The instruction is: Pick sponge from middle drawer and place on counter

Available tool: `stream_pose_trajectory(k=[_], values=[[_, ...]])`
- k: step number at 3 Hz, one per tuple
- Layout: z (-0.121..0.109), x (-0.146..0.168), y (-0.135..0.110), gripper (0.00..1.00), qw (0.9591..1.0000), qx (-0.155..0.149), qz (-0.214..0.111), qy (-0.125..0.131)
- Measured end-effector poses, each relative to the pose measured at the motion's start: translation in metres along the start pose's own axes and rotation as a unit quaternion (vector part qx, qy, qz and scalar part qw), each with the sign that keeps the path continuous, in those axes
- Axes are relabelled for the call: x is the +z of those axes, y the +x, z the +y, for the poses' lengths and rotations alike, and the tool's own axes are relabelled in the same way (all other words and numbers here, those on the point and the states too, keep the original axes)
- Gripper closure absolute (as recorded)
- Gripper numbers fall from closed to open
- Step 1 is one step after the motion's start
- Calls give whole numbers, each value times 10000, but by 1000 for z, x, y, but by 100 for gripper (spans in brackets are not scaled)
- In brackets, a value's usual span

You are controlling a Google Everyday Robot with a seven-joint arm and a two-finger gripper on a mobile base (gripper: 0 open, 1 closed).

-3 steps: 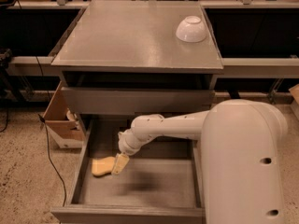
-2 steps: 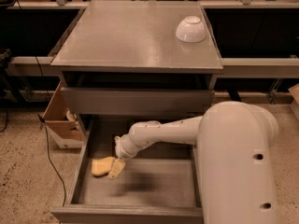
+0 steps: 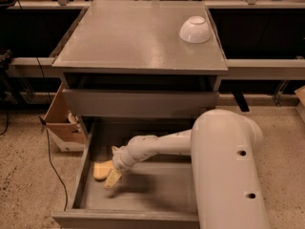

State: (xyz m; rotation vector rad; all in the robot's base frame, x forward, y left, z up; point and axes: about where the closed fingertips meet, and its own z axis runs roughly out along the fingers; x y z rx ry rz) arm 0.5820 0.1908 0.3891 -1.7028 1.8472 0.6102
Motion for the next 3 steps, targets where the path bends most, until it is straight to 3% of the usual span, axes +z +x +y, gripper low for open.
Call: stream_pose_trajectory(k=[1, 3], values=[[4, 21, 3, 20, 9999, 75, -102, 17], [3, 24, -1, 66, 9998, 125, -151, 72]])
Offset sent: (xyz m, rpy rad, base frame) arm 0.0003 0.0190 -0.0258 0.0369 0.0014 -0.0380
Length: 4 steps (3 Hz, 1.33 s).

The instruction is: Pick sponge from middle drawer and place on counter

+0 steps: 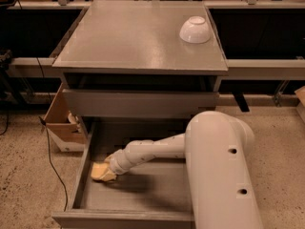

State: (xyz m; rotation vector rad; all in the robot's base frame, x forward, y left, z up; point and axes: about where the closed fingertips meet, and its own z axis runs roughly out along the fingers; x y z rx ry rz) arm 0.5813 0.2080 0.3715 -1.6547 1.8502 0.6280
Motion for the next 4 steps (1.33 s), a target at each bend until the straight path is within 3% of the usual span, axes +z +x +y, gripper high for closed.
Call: stream_pose_trajectory(k=[1, 3, 4], values=[[-4, -41, -13, 97, 9997, 50, 134, 176], [-1, -174, -19, 100, 9943, 41, 833, 668], [-6, -260, -32, 100, 9898, -113, 922, 1085]])
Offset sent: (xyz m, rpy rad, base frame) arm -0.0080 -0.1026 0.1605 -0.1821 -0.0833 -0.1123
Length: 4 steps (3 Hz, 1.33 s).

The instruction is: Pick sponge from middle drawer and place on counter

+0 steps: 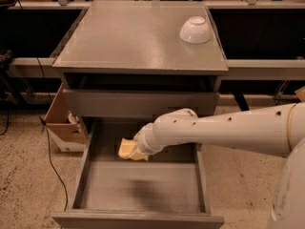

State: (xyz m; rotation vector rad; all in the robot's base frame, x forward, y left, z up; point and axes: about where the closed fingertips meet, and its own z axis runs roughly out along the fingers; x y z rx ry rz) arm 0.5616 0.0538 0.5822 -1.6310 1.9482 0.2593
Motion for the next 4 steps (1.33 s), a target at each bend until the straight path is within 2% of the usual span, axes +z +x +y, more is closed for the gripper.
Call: stream_pose_trajectory(k=[1, 2, 3, 4], values=[[-1, -3, -1, 100, 10000, -1, -4, 18], [-23, -55, -16, 100, 9993, -9, -89, 357], [-42, -123, -46, 100, 9966, -121, -446, 686], [-63, -189, -80, 100, 9908, -443, -767, 1027]])
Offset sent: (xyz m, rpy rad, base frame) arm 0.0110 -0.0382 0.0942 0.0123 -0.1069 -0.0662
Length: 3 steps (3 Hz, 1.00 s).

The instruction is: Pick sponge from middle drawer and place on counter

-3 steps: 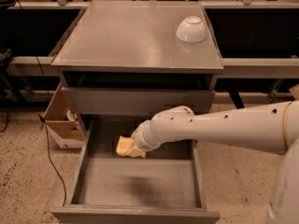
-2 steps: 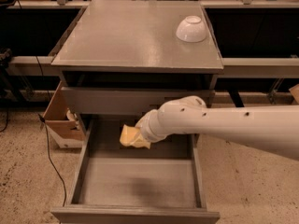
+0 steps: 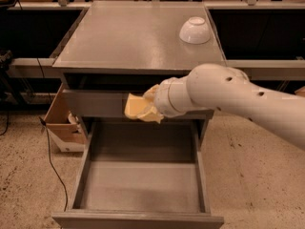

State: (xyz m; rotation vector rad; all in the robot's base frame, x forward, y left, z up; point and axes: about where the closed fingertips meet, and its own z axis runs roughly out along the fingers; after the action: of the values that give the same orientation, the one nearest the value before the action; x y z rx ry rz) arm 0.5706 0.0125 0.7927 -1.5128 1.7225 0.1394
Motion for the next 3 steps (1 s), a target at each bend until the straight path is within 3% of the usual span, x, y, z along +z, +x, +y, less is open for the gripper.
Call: stream_pose_trajectory(k=[1, 2, 3], values=[[-46, -36, -53, 100, 9969, -487, -332, 524], [-76, -34, -91, 100, 9911, -859, -485, 894], [-118, -10, -119, 100, 9842, -1072, -685, 1232]])
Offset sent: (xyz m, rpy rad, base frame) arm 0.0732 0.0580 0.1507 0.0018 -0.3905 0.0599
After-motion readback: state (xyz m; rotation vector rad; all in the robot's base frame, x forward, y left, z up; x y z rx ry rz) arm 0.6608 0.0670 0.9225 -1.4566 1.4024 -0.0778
